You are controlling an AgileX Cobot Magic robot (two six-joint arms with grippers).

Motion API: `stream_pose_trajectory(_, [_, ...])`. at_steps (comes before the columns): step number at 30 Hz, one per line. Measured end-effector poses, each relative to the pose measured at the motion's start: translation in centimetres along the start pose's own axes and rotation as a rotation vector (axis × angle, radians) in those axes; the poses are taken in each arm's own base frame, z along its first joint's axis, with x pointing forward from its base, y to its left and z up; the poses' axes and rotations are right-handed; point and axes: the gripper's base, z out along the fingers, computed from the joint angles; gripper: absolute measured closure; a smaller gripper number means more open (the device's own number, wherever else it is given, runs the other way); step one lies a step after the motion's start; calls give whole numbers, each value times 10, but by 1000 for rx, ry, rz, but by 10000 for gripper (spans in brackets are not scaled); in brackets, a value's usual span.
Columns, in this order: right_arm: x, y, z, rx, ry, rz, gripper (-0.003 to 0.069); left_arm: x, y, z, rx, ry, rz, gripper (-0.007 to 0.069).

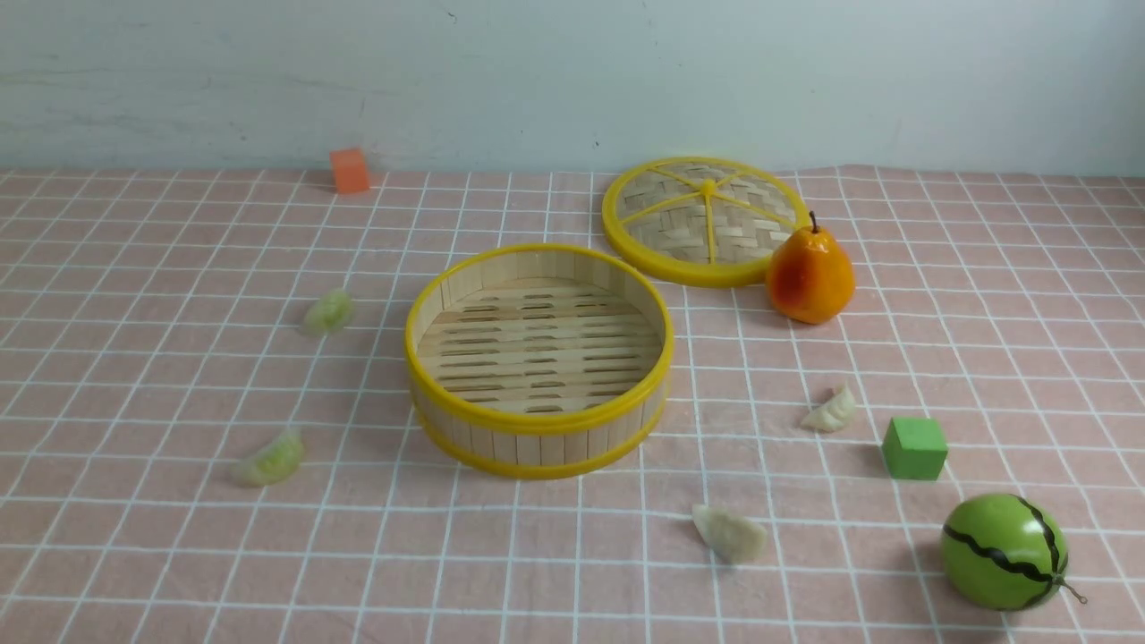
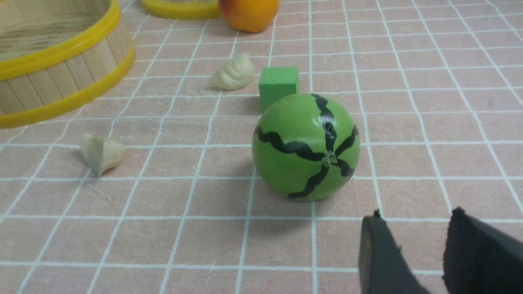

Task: Put the dumplings into the steamer on the table with the pink tablecloth.
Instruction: 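Reach for and grasp a dumpling on the table with the left gripper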

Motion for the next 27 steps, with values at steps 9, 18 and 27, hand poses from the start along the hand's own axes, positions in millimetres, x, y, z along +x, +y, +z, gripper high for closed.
stream_pose_trajectory(9, [0, 0, 0, 0, 0, 0, 419, 0, 0, 0, 1, -4, 0, 431])
stream_pose_trajectory(18, [0, 0, 0, 1, -2, -3, 419, -2, 0, 0, 4, -18, 0, 425])
stream_pose_trajectory(27, [-22, 1, -2, -18, -266, -7, 419, -21, -5, -2, 56, -233, 0, 417])
